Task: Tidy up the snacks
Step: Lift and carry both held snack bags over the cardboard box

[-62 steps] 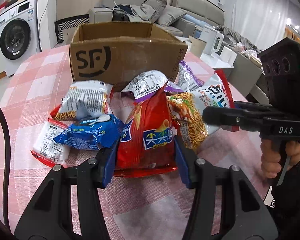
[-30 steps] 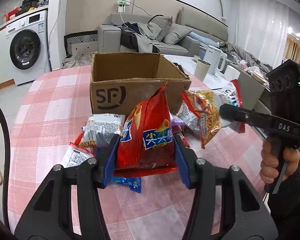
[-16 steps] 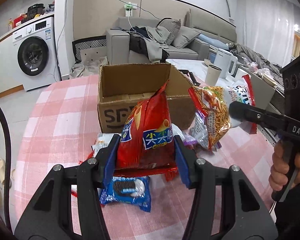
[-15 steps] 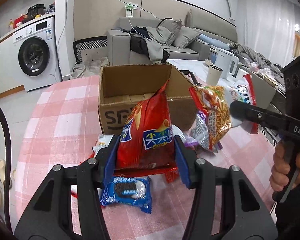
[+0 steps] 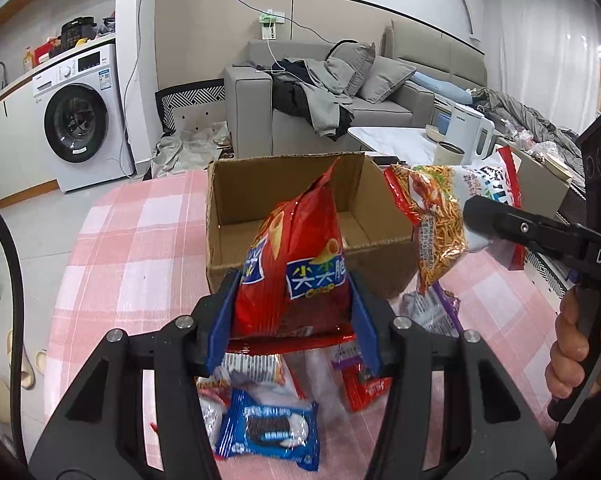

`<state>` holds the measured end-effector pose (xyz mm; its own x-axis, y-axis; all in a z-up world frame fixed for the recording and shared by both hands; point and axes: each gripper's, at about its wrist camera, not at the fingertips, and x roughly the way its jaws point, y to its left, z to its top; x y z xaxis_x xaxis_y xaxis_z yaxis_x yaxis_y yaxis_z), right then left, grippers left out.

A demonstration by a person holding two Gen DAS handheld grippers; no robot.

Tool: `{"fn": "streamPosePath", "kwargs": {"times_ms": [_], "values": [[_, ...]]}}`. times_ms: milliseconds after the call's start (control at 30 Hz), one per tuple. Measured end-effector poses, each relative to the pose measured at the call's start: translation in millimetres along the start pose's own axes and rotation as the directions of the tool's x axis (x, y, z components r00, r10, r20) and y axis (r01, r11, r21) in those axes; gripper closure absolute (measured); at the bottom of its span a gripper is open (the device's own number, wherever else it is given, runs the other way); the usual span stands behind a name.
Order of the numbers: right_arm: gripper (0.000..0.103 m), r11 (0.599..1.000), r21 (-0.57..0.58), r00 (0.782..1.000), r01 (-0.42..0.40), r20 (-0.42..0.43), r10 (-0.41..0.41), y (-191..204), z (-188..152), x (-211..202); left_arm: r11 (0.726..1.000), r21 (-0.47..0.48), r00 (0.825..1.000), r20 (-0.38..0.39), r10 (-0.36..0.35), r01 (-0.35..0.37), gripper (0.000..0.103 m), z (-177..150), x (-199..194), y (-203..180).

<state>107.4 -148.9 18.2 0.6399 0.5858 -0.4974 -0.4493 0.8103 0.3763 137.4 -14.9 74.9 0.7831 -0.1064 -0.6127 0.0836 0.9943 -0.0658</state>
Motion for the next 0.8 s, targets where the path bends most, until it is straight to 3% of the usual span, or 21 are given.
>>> {"fn": "streamPosePath", "kwargs": {"times_ms": [800], "values": [[0.061, 0.998, 0.043, 0.999, 0.049, -0.004, -0.049, -24.9, 35.3, 55.1, 1.0, 0.003, 1.0, -0.014, 0.003, -0.003, 0.053, 59.9, 76.6, 8.9]]}}
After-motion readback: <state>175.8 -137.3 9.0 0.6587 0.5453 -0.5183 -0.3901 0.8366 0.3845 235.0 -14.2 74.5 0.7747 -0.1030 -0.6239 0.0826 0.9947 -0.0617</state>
